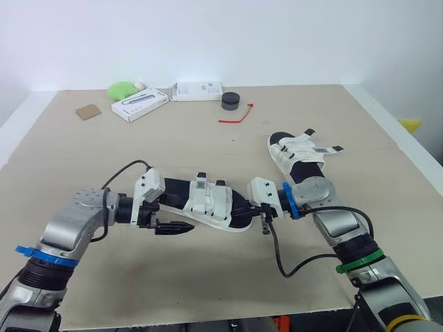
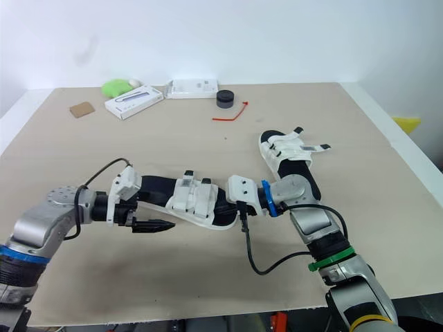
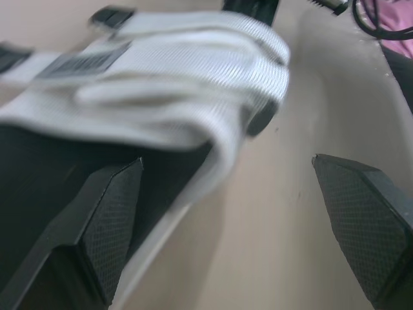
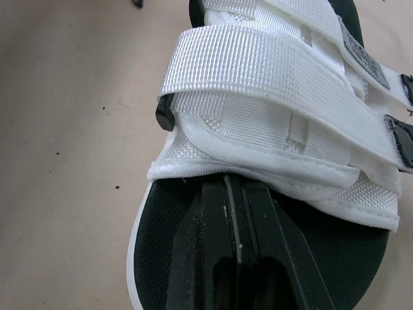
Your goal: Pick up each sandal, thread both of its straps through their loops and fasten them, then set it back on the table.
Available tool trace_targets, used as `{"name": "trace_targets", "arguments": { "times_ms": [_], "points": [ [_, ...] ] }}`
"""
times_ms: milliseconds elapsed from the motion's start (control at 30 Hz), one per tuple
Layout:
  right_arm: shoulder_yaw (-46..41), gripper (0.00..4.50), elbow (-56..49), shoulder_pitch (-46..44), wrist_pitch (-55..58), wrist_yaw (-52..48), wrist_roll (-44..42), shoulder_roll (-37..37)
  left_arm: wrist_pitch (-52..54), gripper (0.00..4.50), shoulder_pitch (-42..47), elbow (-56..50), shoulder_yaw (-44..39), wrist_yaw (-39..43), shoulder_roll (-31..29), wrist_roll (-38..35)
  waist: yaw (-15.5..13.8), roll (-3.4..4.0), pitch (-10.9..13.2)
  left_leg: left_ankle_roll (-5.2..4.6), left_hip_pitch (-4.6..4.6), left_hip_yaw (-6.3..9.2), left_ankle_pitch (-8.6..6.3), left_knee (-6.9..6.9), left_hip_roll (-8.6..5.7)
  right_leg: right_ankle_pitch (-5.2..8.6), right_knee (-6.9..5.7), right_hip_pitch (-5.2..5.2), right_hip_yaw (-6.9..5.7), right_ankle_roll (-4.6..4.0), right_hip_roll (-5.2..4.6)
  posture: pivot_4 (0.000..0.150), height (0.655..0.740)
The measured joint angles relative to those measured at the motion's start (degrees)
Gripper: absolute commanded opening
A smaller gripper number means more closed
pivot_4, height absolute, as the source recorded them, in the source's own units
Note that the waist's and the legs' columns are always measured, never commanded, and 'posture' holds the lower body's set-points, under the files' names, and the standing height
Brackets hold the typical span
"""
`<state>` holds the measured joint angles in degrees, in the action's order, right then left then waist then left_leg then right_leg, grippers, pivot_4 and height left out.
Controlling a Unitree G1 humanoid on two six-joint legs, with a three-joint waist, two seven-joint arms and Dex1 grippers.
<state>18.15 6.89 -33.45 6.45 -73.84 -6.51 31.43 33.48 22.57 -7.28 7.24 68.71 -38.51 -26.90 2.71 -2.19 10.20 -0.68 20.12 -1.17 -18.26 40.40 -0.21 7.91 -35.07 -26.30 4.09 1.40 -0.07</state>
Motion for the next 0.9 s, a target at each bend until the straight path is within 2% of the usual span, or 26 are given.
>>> {"name": "trace_targets", "arguments": {
  "times_ms": [233,300,367,567,700,733,800,900],
  "points": [
    [0.0,0.00,0.2,-0.2,0.0,0.0,0.0,0.0,-2.0,4.34,1.9,2.4,1.8,0.5,1.8,1.1,0.0,0.00,0.0,0.00,0.00,0.01,0.00,0.00,-0.01,0.00,-0.01,0.01,0.00,0.01,0.00,0.150,0.7400],
    [0.0,0.00,0.2,-0.2,0.0,0.0,0.0,0.0,-2.3,3.82,2.2,3.2,1.8,0.4,2.3,1.1,0.0,0.00,0.0,0.00,0.00,0.02,0.00,0.00,-0.01,0.00,0.00,0.01,0.00,0.01,-0.01,0.150,0.7400],
    [0.0,0.00,0.2,-0.2,0.0,0.0,0.0,0.0,-2.4,3.00,2.7,4.5,1.8,0.3,3.3,1.2,0.0,0.00,0.0,0.00,0.00,0.01,0.00,0.00,-0.02,-0.01,0.00,0.01,0.00,0.02,-0.01,0.150,0.7400],
    [0.0,0.00,0.2,-0.3,0.2,-0.1,0.0,0.0,-2.3,0.13,2.8,5.7,1.6,0.3,4.2,0.7,0.0,0.00,0.0,0.00,0.01,0.02,0.00,0.00,-0.01,-0.01,0.00,0.00,0.00,0.02,-0.01,0.150,0.7400],
    [-0.2,0.00,0.3,-0.6,0.6,0.0,0.0,0.1,-2.1,0.06,2.8,5.8,1.7,0.4,4.6,0.4,0.0,0.00,0.0,0.00,0.00,0.02,0.00,0.00,-0.01,-0.02,0.00,0.00,0.01,0.03,-0.01,0.150,0.7400],
    [-0.2,0.65,0.3,-0.6,1.1,-0.1,-0.2,0.1,-2.2,0.00,2.8,6.1,1.7,0.4,4.7,0.4,0.0,0.00,0.0,0.00,0.00,0.02,0.00,0.00,-0.01,-0.02,-0.01,0.00,0.00,0.03,0.00,0.150,0.7400],
    [-0.6,1.33,0.2,-0.6,2.5,-0.3,-1.0,0.5,-2.4,0.00,2.8,6.2,1.7,0.3,5.0,0.6,0.0,0.00,0.0,0.00,0.00,0.03,0.00,0.00,0.00,-0.02,-0.01,0.01,0.00,0.03,-0.02,0.150,0.7400],
    [-1.4,2.83,-1.5,-0.1,6.2,-1.3,-3.2,2.0,-3.2,0.00,2.8,6.2,1.7,0.0,5.5,1.0,-0.1,0.00,0.0,0.00,0.03,0.04,0.00,0.00,-0.02,-0.02,0.00,0.01,0.00,0.04,-0.08,0.150,0.7400]
  ]
}}
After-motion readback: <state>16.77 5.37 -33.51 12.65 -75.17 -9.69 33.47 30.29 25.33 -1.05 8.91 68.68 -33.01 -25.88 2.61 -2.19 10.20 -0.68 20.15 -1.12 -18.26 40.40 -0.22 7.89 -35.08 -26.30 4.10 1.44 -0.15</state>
